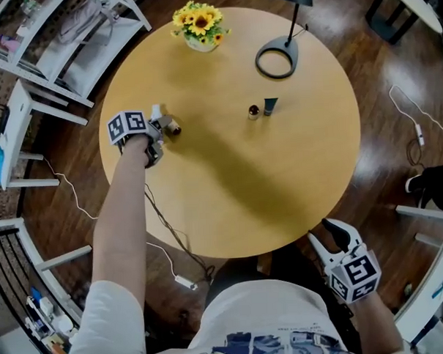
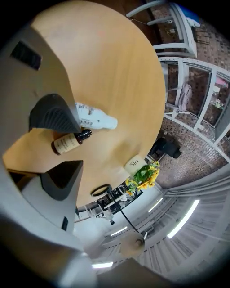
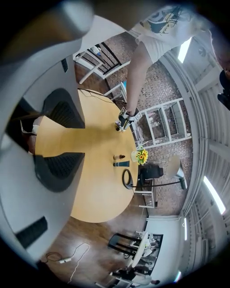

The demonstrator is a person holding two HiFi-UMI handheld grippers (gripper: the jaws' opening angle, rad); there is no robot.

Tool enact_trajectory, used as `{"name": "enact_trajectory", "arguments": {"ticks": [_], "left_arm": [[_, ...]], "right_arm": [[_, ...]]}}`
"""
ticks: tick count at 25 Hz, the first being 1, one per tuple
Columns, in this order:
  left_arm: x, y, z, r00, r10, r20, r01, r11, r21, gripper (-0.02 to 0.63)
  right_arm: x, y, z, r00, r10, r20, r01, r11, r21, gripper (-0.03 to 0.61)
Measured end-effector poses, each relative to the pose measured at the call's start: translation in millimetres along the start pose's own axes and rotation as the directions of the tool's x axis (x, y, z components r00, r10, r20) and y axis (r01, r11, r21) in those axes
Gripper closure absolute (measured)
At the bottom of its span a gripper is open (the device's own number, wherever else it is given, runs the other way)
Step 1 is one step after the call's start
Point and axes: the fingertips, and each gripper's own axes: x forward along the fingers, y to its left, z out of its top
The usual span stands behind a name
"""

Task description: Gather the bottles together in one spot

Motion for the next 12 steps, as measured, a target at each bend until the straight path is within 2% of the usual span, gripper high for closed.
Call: {"name": "enact_trajectory", "arguments": {"ticks": [8,12], "left_arm": [[16,8,19,0.999,0.033,-0.005,-0.033,0.999,-0.026,0.424],[24,12,15,0.995,0.066,-0.071,-0.067,0.998,-0.013,0.423]], "right_arm": [[14,1,5,0.999,0.047,-0.002,-0.047,0.999,0.008,0.377],[18,-4,5,0.999,0.051,-0.008,-0.051,0.999,0.013,0.377]]}}
